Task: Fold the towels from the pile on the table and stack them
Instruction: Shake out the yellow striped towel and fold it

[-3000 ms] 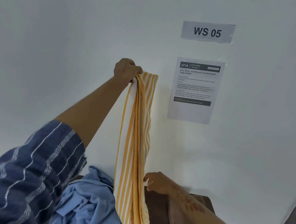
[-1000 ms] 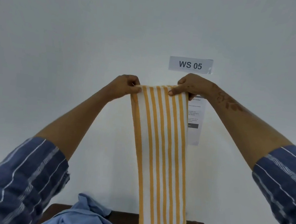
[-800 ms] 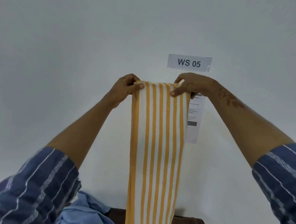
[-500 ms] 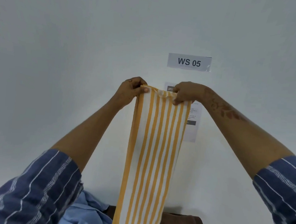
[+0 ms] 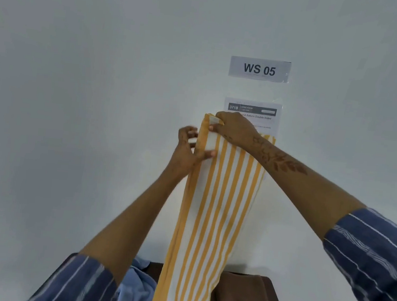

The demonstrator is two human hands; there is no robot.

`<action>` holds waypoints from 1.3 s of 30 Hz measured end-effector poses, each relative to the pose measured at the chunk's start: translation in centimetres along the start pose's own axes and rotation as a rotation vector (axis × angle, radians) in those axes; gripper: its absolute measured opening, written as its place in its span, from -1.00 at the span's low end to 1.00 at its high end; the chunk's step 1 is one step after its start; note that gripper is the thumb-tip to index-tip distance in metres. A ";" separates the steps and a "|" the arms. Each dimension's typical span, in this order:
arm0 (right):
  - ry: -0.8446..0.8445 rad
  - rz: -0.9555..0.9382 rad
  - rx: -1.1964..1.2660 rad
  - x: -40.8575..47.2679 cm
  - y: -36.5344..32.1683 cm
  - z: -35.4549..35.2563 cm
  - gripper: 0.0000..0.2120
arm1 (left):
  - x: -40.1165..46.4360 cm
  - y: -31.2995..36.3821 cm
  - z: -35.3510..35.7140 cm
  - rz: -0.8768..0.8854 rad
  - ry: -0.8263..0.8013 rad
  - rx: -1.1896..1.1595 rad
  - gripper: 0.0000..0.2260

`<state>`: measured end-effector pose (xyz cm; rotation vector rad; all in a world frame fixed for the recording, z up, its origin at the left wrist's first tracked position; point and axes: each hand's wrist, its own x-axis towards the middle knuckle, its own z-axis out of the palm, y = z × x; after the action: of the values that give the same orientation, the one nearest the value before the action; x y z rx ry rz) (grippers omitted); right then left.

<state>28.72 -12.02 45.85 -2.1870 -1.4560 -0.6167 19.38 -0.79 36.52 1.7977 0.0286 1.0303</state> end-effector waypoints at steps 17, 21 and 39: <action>-0.052 0.055 0.029 0.2 2.2 0.8 -0.64 | -12.4 -6.1 6.9 -0.408 -0.049 -0.385 -0.79; 0.016 -0.060 0.073 0.1 2.4 -0.2 -0.61 | -10.4 -8.4 3.9 -0.339 -0.029 -0.244 -0.80; 0.135 -0.115 0.100 -0.1 2.8 -1.6 -0.56 | -10.2 -12.0 3.9 -0.484 0.161 -0.463 -0.94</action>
<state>31.12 -13.93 46.76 -1.9576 -1.5154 -0.7011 20.51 -2.60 20.43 1.2027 0.2866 0.7504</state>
